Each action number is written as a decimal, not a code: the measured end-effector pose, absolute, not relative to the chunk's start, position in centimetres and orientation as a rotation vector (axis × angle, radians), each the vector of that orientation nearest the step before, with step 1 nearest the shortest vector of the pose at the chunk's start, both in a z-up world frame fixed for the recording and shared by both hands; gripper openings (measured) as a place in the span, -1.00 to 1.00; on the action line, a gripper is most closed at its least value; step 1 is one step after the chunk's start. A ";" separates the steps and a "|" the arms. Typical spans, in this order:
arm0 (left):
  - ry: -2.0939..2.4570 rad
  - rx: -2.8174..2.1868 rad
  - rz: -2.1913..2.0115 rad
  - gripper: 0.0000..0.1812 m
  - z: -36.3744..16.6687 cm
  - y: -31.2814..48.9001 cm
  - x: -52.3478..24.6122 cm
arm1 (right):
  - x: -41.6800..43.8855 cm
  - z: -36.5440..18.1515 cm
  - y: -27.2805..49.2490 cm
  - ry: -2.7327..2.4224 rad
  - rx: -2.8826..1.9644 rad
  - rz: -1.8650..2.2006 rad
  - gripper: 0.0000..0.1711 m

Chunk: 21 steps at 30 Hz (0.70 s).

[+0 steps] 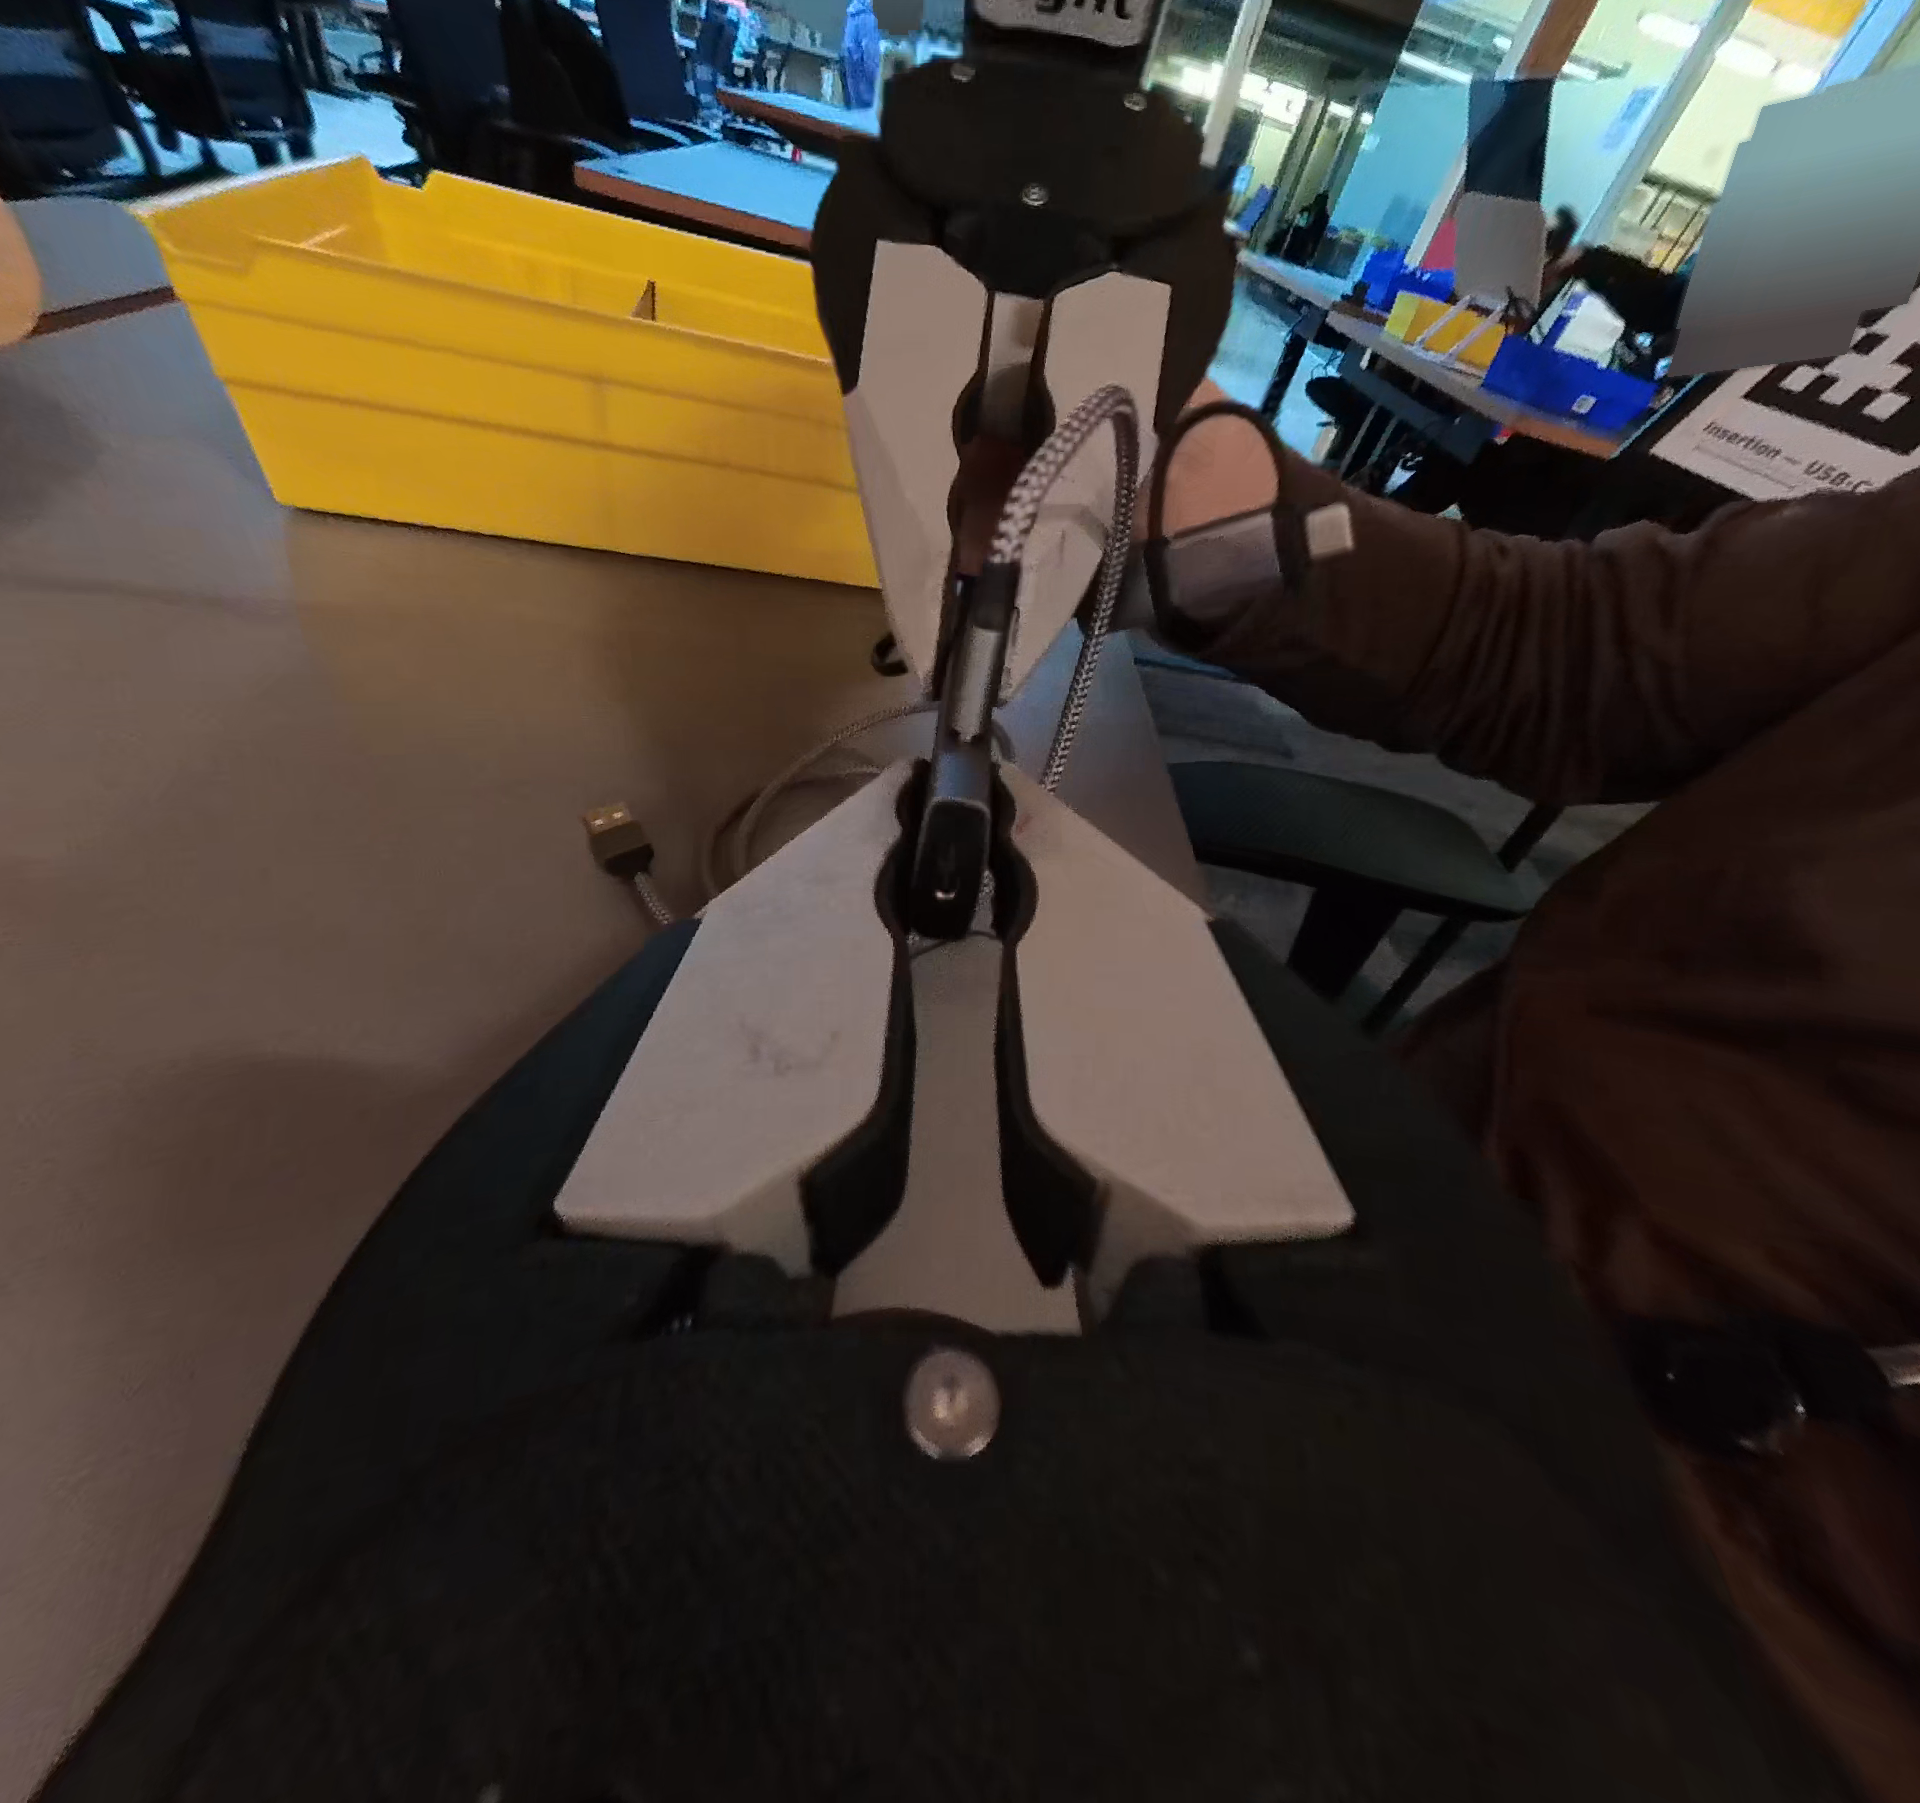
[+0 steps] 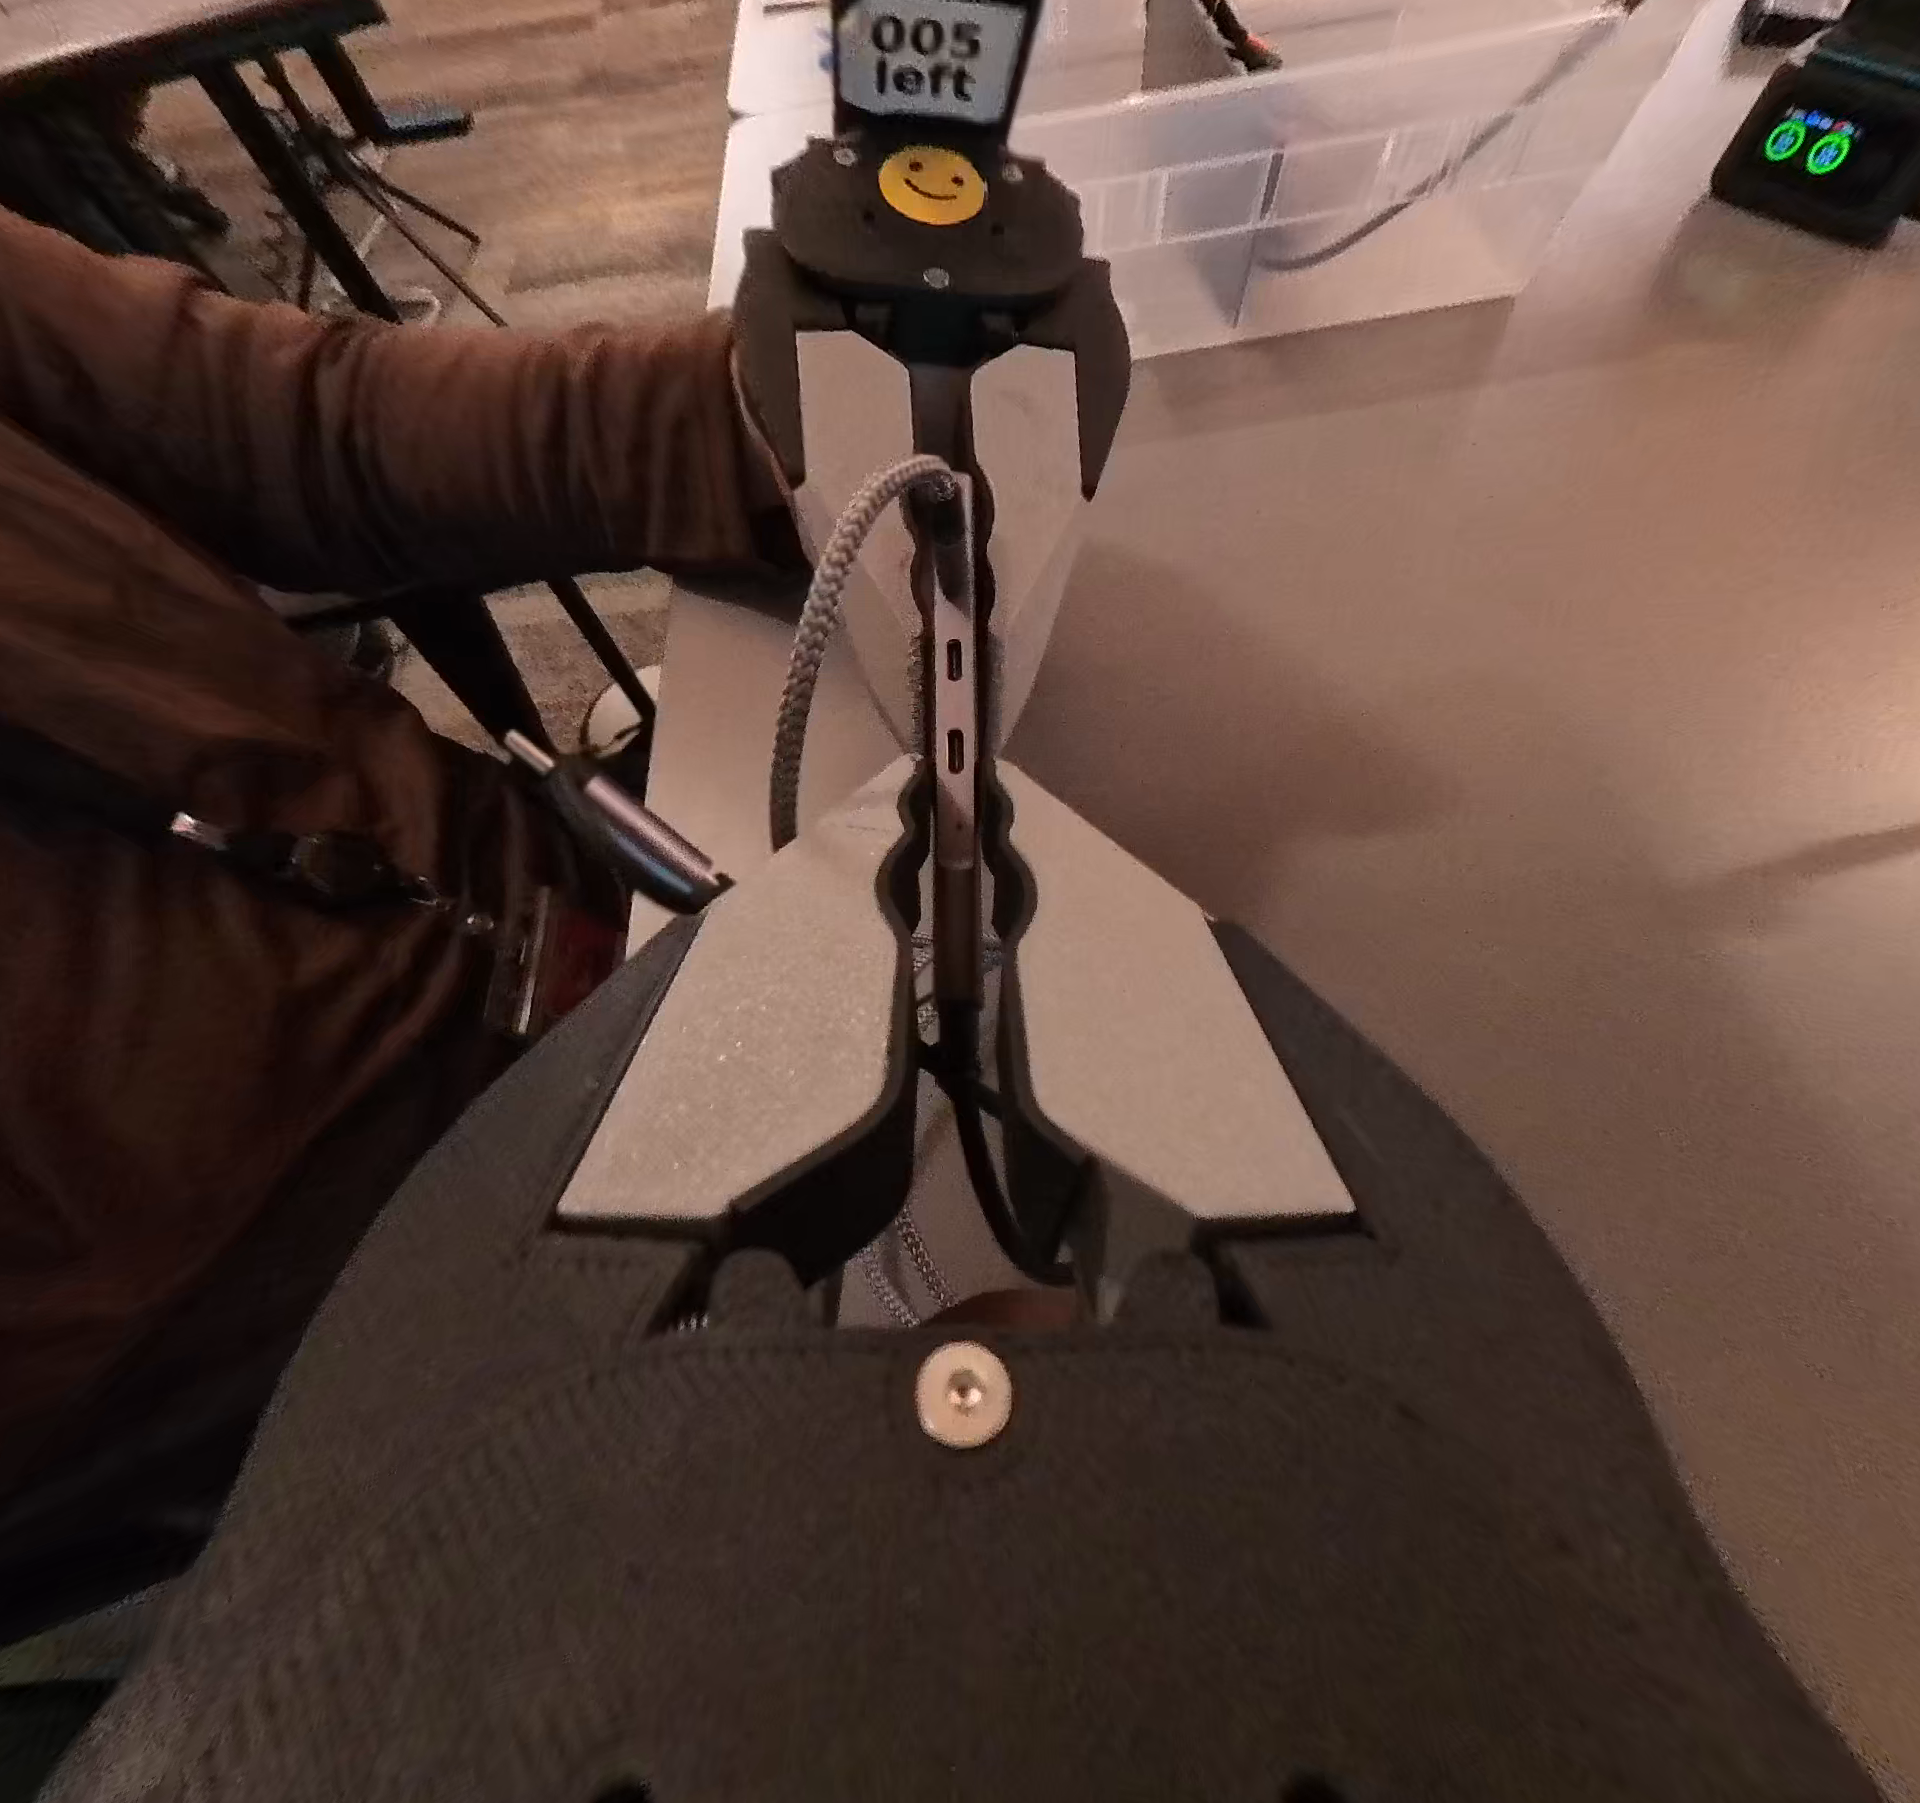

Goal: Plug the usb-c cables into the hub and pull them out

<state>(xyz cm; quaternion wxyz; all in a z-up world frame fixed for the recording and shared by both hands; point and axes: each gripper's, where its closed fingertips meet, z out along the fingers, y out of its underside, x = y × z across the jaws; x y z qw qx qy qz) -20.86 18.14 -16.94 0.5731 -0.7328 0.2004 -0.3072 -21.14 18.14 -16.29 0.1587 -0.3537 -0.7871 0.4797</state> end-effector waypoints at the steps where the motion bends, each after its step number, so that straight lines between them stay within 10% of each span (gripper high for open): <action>1: 0.482 -1.732 -0.699 -0.92 -17.3 18.2 -20.8 | -21.1 -16.6 18.2 -2.263 -1.018 1.352 -0.93; 21: 0.562 -1.869 -0.636 -0.93 -20.3 18.6 -19.8 | -22.3 -16.5 17.0 -2.185 -0.959 1.478 -1.00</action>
